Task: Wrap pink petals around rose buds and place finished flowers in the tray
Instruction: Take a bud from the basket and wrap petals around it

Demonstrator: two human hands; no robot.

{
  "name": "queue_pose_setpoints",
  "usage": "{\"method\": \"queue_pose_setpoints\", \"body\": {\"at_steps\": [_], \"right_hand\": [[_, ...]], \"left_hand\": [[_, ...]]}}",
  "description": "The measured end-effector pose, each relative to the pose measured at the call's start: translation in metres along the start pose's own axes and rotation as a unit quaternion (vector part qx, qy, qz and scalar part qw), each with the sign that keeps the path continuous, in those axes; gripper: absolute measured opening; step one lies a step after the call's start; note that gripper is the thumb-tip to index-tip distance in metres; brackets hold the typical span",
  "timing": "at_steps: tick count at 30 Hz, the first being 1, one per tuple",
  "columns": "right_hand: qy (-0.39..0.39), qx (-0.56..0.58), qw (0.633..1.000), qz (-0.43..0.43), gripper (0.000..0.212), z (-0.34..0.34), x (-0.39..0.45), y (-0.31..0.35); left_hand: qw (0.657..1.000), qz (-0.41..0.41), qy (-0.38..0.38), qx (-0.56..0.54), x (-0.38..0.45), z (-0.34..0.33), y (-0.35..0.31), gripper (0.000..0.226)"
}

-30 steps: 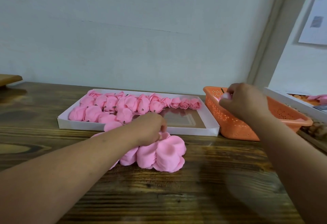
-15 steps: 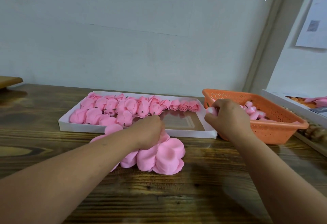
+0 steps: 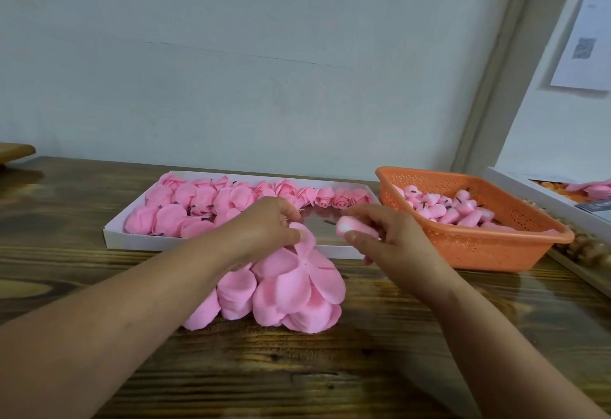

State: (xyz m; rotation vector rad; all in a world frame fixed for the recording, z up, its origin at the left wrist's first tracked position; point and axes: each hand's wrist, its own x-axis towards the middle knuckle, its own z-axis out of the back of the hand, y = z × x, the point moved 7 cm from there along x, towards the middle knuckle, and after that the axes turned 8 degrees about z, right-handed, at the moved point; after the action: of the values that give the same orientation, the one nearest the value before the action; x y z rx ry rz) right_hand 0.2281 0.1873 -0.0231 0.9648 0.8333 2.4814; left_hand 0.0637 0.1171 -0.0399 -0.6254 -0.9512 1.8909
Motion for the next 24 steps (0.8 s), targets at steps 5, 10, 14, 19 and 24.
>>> {"method": "queue_pose_setpoints", "body": {"at_steps": [5,10,14,19,24], "right_hand": [[-0.023,0.022,0.999,0.017,0.017,0.002,0.000,0.017],[0.018,-0.014,0.999,0.048,0.011,-0.002,-0.004,0.025],[0.034,-0.058,0.996,0.064,0.009,-0.006,-0.008,0.028],[0.030,-0.105,0.990,0.087,0.001,-0.007,-0.008,0.031],[-0.010,-0.150,0.982,0.115,0.005,-0.009,-0.009,0.033]], "left_hand": [[0.977,0.110,0.074,-0.166,-0.002,-0.007,0.010,0.022],[0.971,0.132,0.094,-0.177,-0.005,-0.009,0.005,0.022],[0.976,0.123,0.079,-0.162,-0.003,-0.008,-0.001,0.025],[0.962,0.135,0.116,-0.207,-0.005,-0.013,-0.003,0.024],[0.921,0.153,0.182,-0.310,-0.016,-0.028,0.001,0.042]]}}
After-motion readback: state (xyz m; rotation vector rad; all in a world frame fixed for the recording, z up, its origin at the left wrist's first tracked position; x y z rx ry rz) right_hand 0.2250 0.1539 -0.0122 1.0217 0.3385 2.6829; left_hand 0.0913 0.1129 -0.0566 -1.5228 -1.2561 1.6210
